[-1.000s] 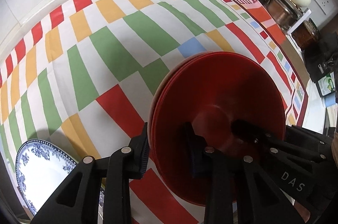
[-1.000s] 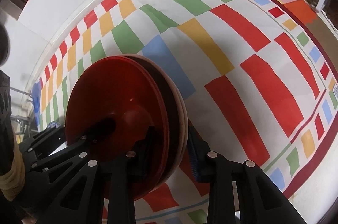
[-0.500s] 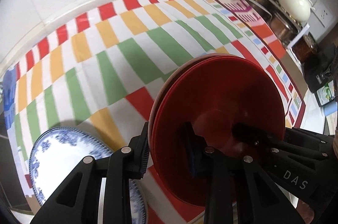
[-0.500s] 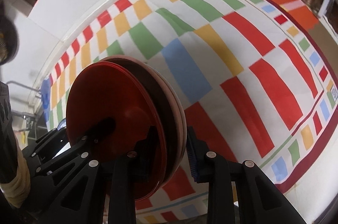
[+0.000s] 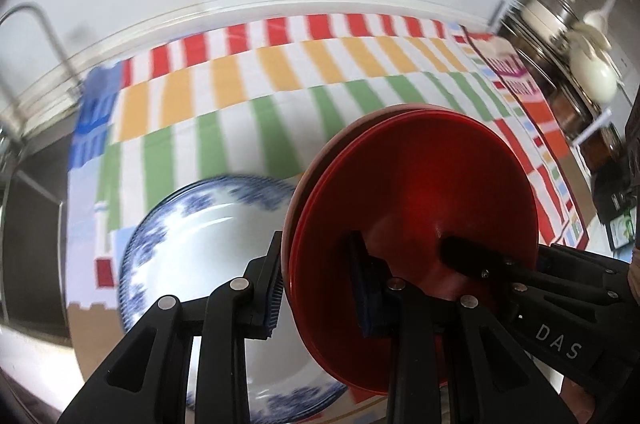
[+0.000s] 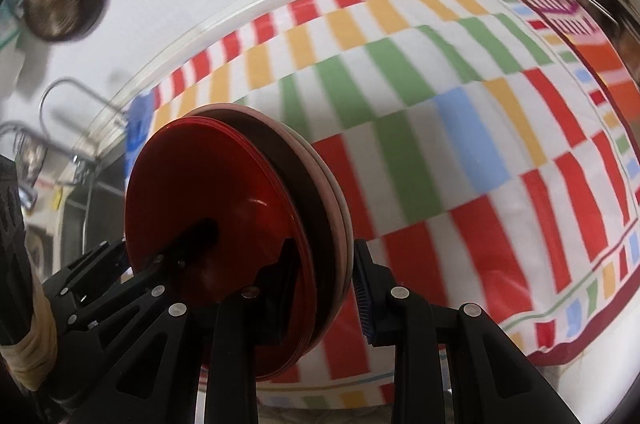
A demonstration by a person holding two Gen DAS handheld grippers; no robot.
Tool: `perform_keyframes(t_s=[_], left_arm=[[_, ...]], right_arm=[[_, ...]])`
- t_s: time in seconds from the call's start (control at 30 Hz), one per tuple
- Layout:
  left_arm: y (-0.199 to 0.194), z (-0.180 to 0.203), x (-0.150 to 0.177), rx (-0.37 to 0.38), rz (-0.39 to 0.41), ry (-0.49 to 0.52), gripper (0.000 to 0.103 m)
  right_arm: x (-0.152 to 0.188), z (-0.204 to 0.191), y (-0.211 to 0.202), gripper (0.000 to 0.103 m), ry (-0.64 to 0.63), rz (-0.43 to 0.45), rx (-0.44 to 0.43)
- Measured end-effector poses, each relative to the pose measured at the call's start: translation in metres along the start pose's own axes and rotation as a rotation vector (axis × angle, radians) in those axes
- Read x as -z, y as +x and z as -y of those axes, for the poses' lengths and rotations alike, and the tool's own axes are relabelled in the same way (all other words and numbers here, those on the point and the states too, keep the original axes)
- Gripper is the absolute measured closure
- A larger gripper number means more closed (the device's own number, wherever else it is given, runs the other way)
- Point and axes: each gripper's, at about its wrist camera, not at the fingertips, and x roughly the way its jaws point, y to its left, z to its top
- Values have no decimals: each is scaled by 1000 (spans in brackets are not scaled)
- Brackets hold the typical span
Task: Organize plates and bowls
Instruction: 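Lift the nested bowls and carry them over the blue-floral plate stack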
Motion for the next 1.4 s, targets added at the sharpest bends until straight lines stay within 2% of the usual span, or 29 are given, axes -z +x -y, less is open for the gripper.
perform_keyframes(t_s=[0.37,0.73,1.4], left_arm=[[-19,-63,34,-58,-2,-124,74],[-14,-91,49,-66,-37,-178,74],[15,-102,48,-29,-112,-206,74]], right_arm=[[20,-64,22,75,-118,-77,-53],[32,-97,46,75,-151,-140,-60],[25,-92,74,75,-125,-220,-44]])
